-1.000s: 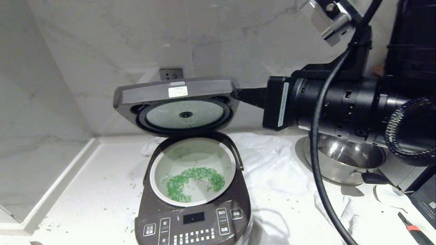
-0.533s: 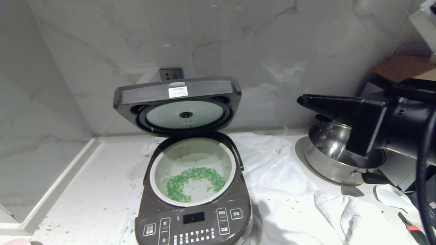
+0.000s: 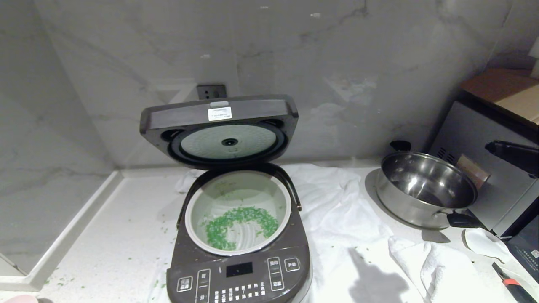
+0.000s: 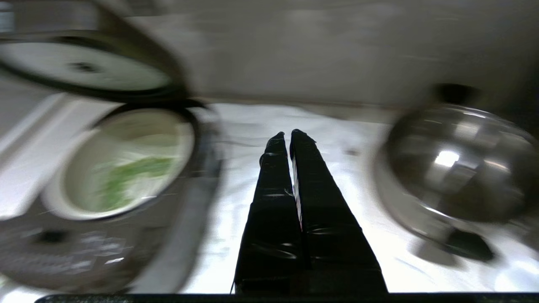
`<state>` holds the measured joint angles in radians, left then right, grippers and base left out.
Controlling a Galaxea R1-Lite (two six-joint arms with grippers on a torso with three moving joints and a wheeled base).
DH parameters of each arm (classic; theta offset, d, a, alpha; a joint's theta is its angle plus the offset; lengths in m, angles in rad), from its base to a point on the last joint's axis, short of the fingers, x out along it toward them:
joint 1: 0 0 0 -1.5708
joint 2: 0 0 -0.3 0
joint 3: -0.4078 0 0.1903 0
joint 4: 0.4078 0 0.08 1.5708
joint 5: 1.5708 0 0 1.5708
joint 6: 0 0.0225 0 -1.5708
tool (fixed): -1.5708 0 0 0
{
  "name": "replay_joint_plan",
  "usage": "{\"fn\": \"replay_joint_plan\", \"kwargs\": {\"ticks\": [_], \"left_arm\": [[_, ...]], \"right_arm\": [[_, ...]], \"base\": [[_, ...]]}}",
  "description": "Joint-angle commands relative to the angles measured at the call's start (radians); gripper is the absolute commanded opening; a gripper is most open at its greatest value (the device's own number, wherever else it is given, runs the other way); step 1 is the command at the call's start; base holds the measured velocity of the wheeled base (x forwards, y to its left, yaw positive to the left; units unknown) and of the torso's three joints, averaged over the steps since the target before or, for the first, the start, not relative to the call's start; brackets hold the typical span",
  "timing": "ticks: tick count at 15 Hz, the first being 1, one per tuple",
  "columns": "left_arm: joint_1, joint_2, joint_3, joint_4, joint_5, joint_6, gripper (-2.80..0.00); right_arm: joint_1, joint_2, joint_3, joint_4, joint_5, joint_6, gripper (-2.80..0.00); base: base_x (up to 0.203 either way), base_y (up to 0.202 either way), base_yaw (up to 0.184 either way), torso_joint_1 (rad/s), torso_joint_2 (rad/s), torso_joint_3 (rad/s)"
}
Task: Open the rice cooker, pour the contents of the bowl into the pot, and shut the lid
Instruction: Open the rice cooker
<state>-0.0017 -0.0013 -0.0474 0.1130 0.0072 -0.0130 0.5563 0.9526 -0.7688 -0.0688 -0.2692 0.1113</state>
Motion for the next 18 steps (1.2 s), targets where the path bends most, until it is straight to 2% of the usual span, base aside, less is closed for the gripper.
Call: {"fn": "replay_joint_plan", "kwargs": {"ticks": [1, 3, 5, 6, 11, 14, 18], "left_arm": [[0.000, -0.002, 0.000, 0.001, 0.000, -0.001, -2.80], [0.000, -0.002, 0.000, 0.000, 0.000, -0.002, -2.80], [0.000, -0.002, 0.000, 0.000, 0.000, -0.002, -2.80], [0.000, -0.002, 0.000, -0.001, 0.000, -0.002, -2.80], [-0.001, -0.002, 0.000, 0.000, 0.000, -0.002, -2.80], [-0.001, -0.002, 0.000, -0.001, 0.000, -0.002, -2.80], [0.000, -0.002, 0.000, -0.001, 0.000, -0.002, -2.80]], "right_arm": [[-0.082, -0.104, 0.059, 0.002, -0.086, -0.034, -2.80], [-0.171, -0.175, 0.085, 0.003, -0.118, -0.079, -2.80], [-0.290, -0.224, 0.102, 0.004, -0.122, -0.101, -2.80], [-0.323, -0.256, 0.110, 0.007, -0.123, -0.108, -2.80], [-0.419, -0.415, 0.126, 0.121, -0.124, -0.145, -2.80], [-0.525, -0.501, 0.125, 0.135, -0.115, -0.201, -2.80], [-0.577, -0.653, 0.157, 0.137, -0.023, -0.232, -2.80]], "base": [[0.000, 0.000, 0.000, 0.000, 0.00, 0.000], [0.000, 0.000, 0.000, 0.000, 0.00, 0.000], [0.000, 0.000, 0.000, 0.000, 0.00, 0.000], [0.000, 0.000, 0.000, 0.000, 0.00, 0.000], [0.000, 0.000, 0.000, 0.000, 0.00, 0.000], [0.000, 0.000, 0.000, 0.000, 0.00, 0.000], [0.000, 0.000, 0.000, 0.000, 0.00, 0.000]]}}
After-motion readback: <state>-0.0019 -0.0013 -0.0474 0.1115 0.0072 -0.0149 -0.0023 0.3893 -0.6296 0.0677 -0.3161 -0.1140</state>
